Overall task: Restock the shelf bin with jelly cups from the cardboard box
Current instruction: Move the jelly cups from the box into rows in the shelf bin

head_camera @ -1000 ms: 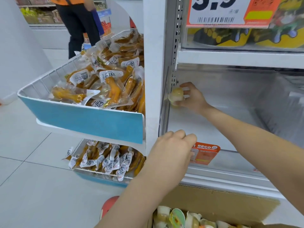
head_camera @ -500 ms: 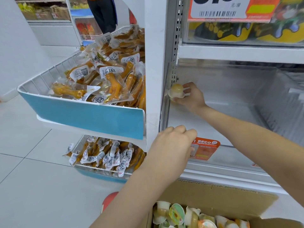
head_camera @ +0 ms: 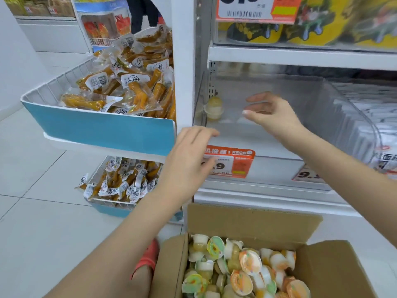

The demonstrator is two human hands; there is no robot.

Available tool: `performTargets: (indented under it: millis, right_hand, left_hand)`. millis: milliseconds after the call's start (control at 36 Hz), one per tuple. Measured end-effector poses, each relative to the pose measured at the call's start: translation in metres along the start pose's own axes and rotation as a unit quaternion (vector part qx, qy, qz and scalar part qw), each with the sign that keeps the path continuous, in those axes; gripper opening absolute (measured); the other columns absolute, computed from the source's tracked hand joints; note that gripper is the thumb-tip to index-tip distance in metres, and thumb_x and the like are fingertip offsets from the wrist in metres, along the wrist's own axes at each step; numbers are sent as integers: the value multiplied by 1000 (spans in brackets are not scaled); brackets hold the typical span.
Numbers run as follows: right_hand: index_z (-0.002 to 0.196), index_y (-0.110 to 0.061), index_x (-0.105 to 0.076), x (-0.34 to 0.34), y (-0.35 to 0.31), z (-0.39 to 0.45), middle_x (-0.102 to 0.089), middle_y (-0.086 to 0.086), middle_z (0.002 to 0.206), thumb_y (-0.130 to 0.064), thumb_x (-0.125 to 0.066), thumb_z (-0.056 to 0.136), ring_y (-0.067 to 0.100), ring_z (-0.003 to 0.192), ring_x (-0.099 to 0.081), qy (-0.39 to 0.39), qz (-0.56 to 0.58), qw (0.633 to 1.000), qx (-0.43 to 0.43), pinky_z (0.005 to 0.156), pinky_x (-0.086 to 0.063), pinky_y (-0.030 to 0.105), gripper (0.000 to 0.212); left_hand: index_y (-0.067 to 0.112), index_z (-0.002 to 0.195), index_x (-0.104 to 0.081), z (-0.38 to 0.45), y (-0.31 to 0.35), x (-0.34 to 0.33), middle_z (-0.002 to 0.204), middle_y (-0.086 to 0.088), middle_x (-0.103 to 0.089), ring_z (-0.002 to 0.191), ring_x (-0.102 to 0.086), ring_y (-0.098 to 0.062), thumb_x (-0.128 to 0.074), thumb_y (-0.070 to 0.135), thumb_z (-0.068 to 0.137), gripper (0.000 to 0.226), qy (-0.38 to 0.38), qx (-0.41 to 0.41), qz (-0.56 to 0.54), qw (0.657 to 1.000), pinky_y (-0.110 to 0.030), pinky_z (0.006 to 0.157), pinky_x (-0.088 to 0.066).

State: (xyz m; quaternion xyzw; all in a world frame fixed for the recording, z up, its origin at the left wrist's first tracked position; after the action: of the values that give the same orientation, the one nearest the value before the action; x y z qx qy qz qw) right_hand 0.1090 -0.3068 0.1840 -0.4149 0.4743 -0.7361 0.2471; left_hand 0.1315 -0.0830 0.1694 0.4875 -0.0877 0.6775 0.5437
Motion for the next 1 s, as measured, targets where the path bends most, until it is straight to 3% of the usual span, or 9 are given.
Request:
performTargets:
  millis: [83,167,306,417,528,639,778,889,1000]
  right_hand:
    - [97,-9,-61,25,-6,-75,-65,-5,82,-7,-72,81,0,72,-61,54,-44,990,126,69,-46,11,19]
    - [90,-16,-59,39,23,-141,-63,-9,80,-10,-73,81,8,75,-60,77,-152,973,158,68,-47,14,18]
    - [95,-33,-53,26,121,-218,-60,-16,83,-22,-74,80,3,80,-58,-81,-239,967,23,74,-49,22,28]
    - [107,-34,-53,5,185,-260,-59,-14,97,-26,-71,83,7,89,-54,-243,-268,926,-111,70,-40,11,31]
    - [131,-23,-48,-15,227,-278,-51,-4,131,-27,-71,83,12,113,-49,-284,-294,900,-148,87,-37,18,54]
    - [134,-24,-45,-37,244,-274,-46,-3,137,-30,-71,82,17,128,-40,-256,-291,912,-135,100,-36,30,58]
    - [135,-23,-43,-79,251,-248,-49,-2,134,-35,-69,83,21,125,-43,-228,-307,918,-102,97,-39,35,59]
    - [137,-25,-39,-109,261,-235,-48,0,136,-32,-67,83,24,126,-43,-242,-333,905,-108,99,-37,39,62]
    - [134,-25,-41,-121,265,-233,-52,0,129,-28,-65,86,26,118,-49,-206,-330,913,-123,93,-36,37,54]
  left_hand:
    - [12,115,-56,-18,2,4,109,2,-54,105,-44,-12,-70,11,79,38,36,9,-19,999,-14,90,-30]
    - [13,109,-55,-39,6,-2,100,6,-49,85,-45,-5,-68,7,78,34,14,25,-65,997,-14,76,-38]
    - [11,87,-57,-95,12,-64,79,1,-53,67,-50,-8,-65,-4,76,20,-15,168,-206,964,-11,65,-41]
    - [15,92,-56,-177,-11,-140,84,4,-56,77,-55,-12,-69,4,79,21,-178,321,-177,913,-6,59,-38]
    - [12,113,-56,-241,-43,-190,113,-10,-58,104,-57,-26,-66,7,77,38,-347,324,-38,879,-26,78,-43]
    - [11,122,-49,-247,-55,-208,122,-9,-49,114,-49,-27,-68,8,75,51,-345,344,-19,873,-34,91,-44]
    - [14,118,-54,-240,-60,-235,113,-8,-60,112,-51,-26,-78,28,71,54,-316,381,-28,868,-33,87,-45]
    - [15,120,-50,-246,-61,-248,123,-8,-55,115,-47,-27,-69,52,75,61,-353,391,73,847,-35,94,-40]
    - [11,118,-51,-250,-65,-256,123,-12,-53,114,-48,-28,-65,50,80,57,-312,400,90,857,-36,95,-40]
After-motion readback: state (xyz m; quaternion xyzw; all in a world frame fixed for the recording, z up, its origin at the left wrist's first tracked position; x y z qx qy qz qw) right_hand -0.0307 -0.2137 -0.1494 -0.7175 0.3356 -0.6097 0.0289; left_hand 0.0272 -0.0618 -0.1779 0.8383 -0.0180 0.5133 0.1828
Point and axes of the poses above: each hand's wrist, its own z-axis towards the middle knuckle, its own x-axis out of the back of the hand, y = z × x, the point moved 2 cm from there along z, towards the middle knuckle
